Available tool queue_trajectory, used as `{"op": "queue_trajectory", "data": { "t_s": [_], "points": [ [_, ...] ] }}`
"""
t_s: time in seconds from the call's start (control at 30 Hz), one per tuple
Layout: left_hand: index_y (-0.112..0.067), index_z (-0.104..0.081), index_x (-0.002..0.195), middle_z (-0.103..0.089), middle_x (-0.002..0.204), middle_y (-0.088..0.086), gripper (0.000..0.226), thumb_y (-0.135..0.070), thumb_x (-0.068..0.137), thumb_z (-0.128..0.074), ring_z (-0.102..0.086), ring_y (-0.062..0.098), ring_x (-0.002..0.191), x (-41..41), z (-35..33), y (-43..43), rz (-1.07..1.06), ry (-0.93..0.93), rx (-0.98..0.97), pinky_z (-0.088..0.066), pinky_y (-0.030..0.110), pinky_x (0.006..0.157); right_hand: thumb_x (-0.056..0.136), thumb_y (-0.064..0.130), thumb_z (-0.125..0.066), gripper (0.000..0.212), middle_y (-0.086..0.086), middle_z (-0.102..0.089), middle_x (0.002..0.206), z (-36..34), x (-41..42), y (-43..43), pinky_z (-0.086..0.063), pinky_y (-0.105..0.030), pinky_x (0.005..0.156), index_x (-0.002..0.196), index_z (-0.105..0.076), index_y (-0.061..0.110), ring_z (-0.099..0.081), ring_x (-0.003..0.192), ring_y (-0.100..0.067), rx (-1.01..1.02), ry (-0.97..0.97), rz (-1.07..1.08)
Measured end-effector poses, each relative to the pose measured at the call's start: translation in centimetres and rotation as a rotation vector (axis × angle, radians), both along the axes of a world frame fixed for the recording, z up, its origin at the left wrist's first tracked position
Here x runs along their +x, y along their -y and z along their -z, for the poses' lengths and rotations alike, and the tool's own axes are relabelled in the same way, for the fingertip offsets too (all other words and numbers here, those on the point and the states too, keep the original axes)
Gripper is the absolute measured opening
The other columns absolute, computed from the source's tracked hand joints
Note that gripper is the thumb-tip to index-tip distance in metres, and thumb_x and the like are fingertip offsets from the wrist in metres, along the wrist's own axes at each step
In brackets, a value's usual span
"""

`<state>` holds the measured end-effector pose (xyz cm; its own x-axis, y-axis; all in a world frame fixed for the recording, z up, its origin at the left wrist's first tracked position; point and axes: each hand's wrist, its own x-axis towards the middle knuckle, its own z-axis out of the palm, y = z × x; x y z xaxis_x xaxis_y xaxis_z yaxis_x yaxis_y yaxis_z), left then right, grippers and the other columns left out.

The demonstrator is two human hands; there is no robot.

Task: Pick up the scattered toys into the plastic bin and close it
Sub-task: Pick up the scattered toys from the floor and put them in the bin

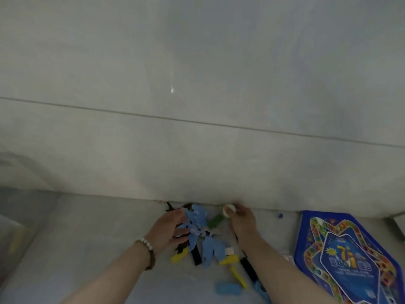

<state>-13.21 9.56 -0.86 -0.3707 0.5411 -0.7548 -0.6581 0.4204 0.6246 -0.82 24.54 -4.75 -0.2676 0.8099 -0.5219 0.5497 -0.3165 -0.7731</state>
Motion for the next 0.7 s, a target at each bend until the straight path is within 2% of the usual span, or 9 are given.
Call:
{"op": "queue_trajectory", "data": {
  "t_s": [0.03,0.13,0.2,0.27,0.37,0.47,0.57,0.63,0.7],
  "points": [
    [-0.014,-0.059,0.101,-0.063,0.093,0.002,0.019,-0.029,0.095,-0.049,-0.059,0.021,0.089,0.2,0.4,-0.1,-0.017,0.02,0.003,-0.051,0.03,0.075,0.086,0.014,-0.064,0.038,-0.015,-0.061,0.119,0.1,-0.1,0.0,-0.04,-0.024,0.077,0.12,-0.057,-0.002,-0.051,0.091,-0.017,0.033,0.019,0.002],
    [-0.016,-0.054,0.115,-0.059,0.112,0.003,0.028,-0.034,0.095,-0.048,-0.06,0.026,0.098,0.5,1.2,-0.4,-0.064,0.068,0.016,-0.052,0.031,0.07,0.085,0.013,-0.065,0.034,-0.015,-0.062,0.116,-0.3,-0.4,0.0,-0.039,-0.021,0.075,0.116,-0.059,0.0,-0.05,0.088,-0.016,0.116,0.044,-0.014],
    [-0.016,-0.055,0.117,-0.057,0.122,0.007,0.03,-0.036,0.096,-0.047,-0.06,0.03,0.104,0.5,1.6,-0.6,-0.065,0.114,0.036,-0.052,0.034,0.074,0.083,0.014,-0.068,0.036,-0.012,-0.061,0.113,-1.0,-0.9,0.8,-0.043,-0.023,0.078,0.116,-0.057,0.006,-0.053,0.092,-0.017,0.082,-0.023,-0.001],
    [-0.017,-0.056,0.117,-0.056,0.126,0.009,0.033,-0.04,0.096,-0.043,-0.061,0.031,0.105,0.6,1.3,-0.7,-0.052,0.193,0.068,-0.054,0.038,0.079,0.079,0.015,-0.073,0.029,-0.006,-0.063,0.103,-1.7,-1.4,2.5,-0.049,-0.02,0.073,0.104,-0.057,0.012,-0.061,0.091,-0.018,0.057,-0.108,-0.144],
    [-0.01,-0.056,0.121,-0.059,0.122,0.016,0.039,-0.038,0.096,-0.046,-0.062,0.034,0.105,0.9,0.7,-0.8,-0.083,0.315,0.13,-0.057,0.041,0.08,0.081,0.015,-0.072,0.016,0.003,-0.065,0.089,-2.7,-1.8,4.7,-0.049,-0.012,0.061,0.092,-0.061,0.017,-0.065,0.073,-0.002,-0.068,-0.212,-0.373],
    [-0.005,-0.057,0.116,-0.064,0.101,0.018,0.03,-0.026,0.096,-0.048,-0.063,0.027,0.087,0.8,0.1,0.2,-0.15,0.235,0.156,-0.06,0.03,0.066,0.084,0.025,-0.068,0.009,0.002,-0.064,0.097,-2.8,-1.2,3.9,-0.05,-0.017,0.07,0.091,-0.062,0.026,-0.063,0.088,-0.013,-0.082,-0.191,-0.344],
    [-0.003,-0.055,0.111,-0.059,0.111,0.02,0.023,-0.017,0.093,-0.054,-0.061,0.022,0.08,0.3,1.0,2.0,-0.111,-0.073,0.013,-0.057,0.022,0.054,0.072,0.035,-0.078,0.057,-0.002,-0.045,0.127,-1.7,-0.3,2.4,-0.05,-0.031,0.092,0.121,-0.05,0.024,-0.051,0.117,-0.023,-0.117,-0.081,-0.176],
    [-0.002,-0.053,0.109,-0.053,0.119,0.023,0.026,-0.013,0.087,-0.063,-0.059,0.024,0.081,0.1,1.7,3.1,-0.116,-0.221,-0.099,-0.056,0.022,0.049,0.058,0.045,-0.082,0.098,-0.006,-0.03,0.141,-1.2,-0.3,2.3,-0.04,-0.036,0.106,0.139,-0.034,0.019,-0.038,0.13,-0.026,-0.168,0.033,-0.239],
    [-0.002,-0.047,0.118,-0.048,0.121,0.02,0.041,-0.008,0.082,-0.067,-0.054,0.028,0.09,0.1,2.4,3.8,-0.166,-0.244,-0.16,-0.055,0.024,0.047,0.057,0.047,-0.083,0.111,-0.01,-0.019,0.148,-0.6,-0.9,2.6,-0.033,-0.035,0.111,0.145,-0.023,0.016,-0.03,0.135,-0.027,-0.147,0.111,-0.349]
  ]
}}
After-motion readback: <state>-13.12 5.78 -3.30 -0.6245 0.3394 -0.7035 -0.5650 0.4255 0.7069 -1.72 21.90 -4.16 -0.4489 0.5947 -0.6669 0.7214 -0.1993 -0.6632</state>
